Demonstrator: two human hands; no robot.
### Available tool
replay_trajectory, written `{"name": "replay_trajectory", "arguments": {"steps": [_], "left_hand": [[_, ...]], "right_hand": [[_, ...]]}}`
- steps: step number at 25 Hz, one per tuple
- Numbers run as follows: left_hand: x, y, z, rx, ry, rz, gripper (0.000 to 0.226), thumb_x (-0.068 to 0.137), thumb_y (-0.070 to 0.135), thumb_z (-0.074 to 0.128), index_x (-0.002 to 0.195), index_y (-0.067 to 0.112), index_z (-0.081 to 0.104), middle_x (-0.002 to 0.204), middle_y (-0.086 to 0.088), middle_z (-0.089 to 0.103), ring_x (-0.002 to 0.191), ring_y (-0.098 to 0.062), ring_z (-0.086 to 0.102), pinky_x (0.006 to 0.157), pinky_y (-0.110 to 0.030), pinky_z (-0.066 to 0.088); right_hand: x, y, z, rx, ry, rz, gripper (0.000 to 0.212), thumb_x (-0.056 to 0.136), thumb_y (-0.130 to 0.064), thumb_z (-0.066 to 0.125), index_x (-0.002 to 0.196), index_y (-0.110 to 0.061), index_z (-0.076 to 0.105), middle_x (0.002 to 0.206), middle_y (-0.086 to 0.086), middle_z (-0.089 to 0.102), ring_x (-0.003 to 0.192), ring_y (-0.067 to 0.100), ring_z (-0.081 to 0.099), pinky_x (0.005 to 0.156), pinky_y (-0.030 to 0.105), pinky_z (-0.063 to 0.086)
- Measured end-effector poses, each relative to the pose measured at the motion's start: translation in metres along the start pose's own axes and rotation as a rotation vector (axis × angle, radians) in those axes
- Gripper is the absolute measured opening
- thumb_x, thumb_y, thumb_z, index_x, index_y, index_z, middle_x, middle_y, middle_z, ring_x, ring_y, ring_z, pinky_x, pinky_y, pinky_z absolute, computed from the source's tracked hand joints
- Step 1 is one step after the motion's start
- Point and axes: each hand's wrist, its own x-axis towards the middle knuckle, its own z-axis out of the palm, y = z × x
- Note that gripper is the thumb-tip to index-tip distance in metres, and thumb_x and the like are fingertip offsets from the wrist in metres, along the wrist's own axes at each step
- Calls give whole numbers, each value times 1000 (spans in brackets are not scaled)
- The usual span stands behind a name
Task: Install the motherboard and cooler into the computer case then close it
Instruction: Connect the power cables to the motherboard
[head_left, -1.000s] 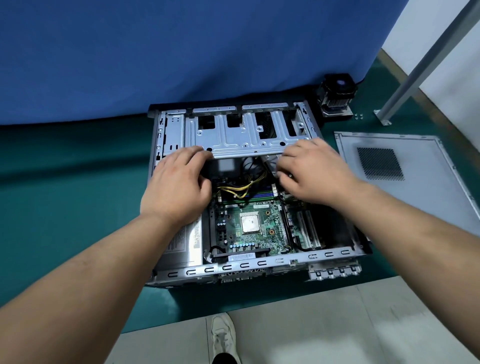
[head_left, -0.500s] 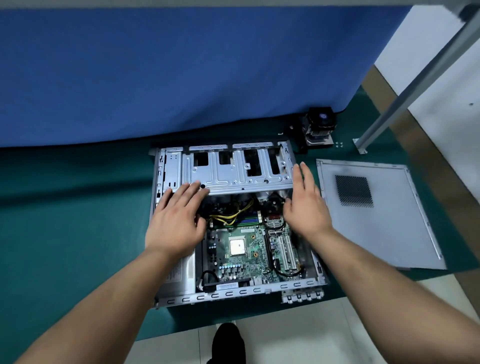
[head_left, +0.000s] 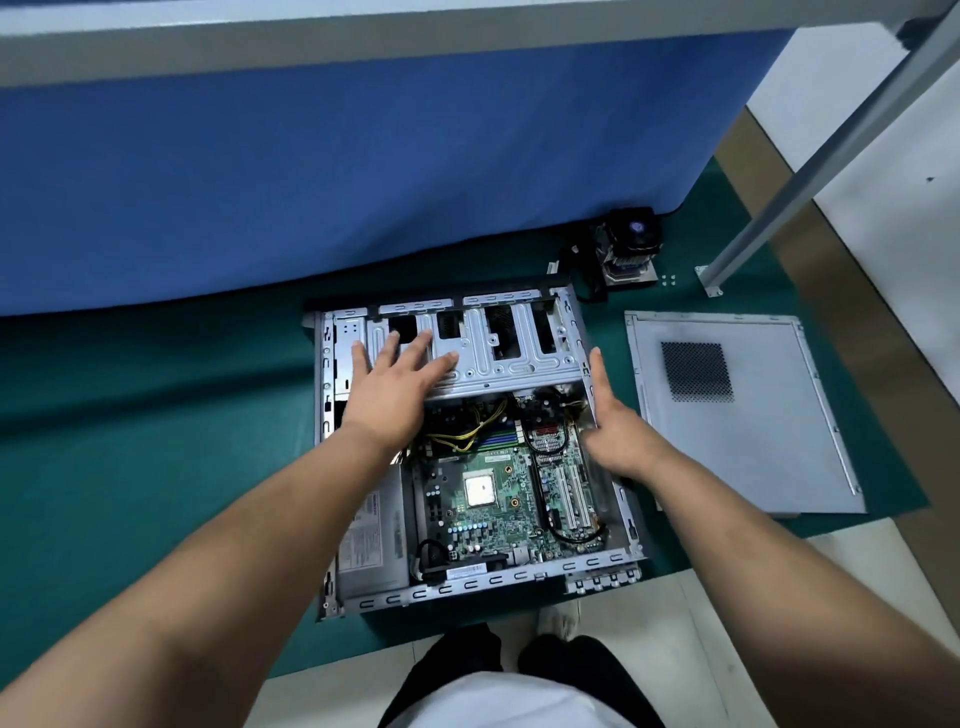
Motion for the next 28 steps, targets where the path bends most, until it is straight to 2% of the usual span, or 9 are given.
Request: {"name": "replay_trajectory", "arguments": {"steps": [2, 4, 6, 8, 16, 21, 23, 26, 28], "left_hand": [[3, 6, 0, 15, -15, -15, 94, 84, -7, 55, 156, 44, 26, 171, -2, 14, 155, -40, 16, 119, -73, 4], [3, 9, 0, 24, -19, -19, 95, 83, -9, 56, 157, 43, 27, 170, -3, 15, 155, -41, 16, 118, -74, 5], [3, 8, 0, 25, -14, -23, 96, 82, -11, 55, 157, 43, 26, 170, -3, 15, 155, -41, 16, 117, -74, 6], [3, 9, -1, 29, -20, -19, 97, 82, -12, 55, 157, 42, 25, 171, -3, 14, 155, -41, 15, 117, -75, 7], [-14, 13, -3, -19, -93, -39, 91, 87, 3, 59, 157, 46, 21, 172, 2, 8, 158, -33, 7, 121, -69, 8], [6, 9, -24, 34, -33, 32, 56, 94, 71, 31, 143, 48, 48, 159, 8, 36, 157, -22, 10, 126, -54, 5], [23, 17, -32, 0, 103, 39, 49, 97, 63, 34, 135, 43, 57, 148, 8, 50, 151, -20, 27, 124, -48, 18], [67, 37, -35, -111, 201, 0, 46, 101, 49, 45, 145, 35, 51, 150, 2, 50, 146, -24, 37, 120, -45, 28], [98, 53, -34, -187, 145, -69, 46, 104, 50, 38, 146, 34, 49, 153, 2, 49, 146, -24, 36, 121, -45, 25]], "right_hand": [[-1, -1, -3, 5, -6, -2, 114, 92, -1, 47, 140, -56, -40, 154, 21, 45, 51, 11, 57, 46, 28, 45], [-3, 2, -7, -10, -36, 14, 114, 92, -3, 47, 139, -56, -41, 111, 16, 72, 48, 16, 55, 47, 35, 51], [-2, 3, -11, -42, -78, 23, 113, 92, -6, 49, 140, -54, -41, 75, 11, 66, 49, 18, 54, 47, 32, 47], [-1, 3, -16, -43, -105, 30, 114, 92, -7, 51, 142, -52, -41, 69, 10, 62, 51, 19, 56, 48, 29, 45], [-10, 11, -13, -101, -134, 15, 117, 92, -6, 53, 139, -48, -47, 72, 8, 59, 49, 14, 53, 45, 26, 44], [-4, 20, -23, -98, -166, -65, 111, 99, -34, 58, 140, -49, -45, 72, -1, 58, 57, 11, 58, 59, 30, 51], [3, 23, -37, -91, -207, -87, 100, 98, -53, 56, 151, -47, -28, 86, -5, 63, 71, 8, 62, 73, 33, 52], [27, 25, -79, -22, -157, -90, 71, 98, -58, 55, 156, -37, 21, 139, 1, 62, 110, 11, 66, 100, 34, 51], [49, 24, -111, -14, -52, -77, 55, 99, -53, 56, 149, -33, 42, 138, -4, 62, 101, 1, 65, 90, 20, 51]]}}
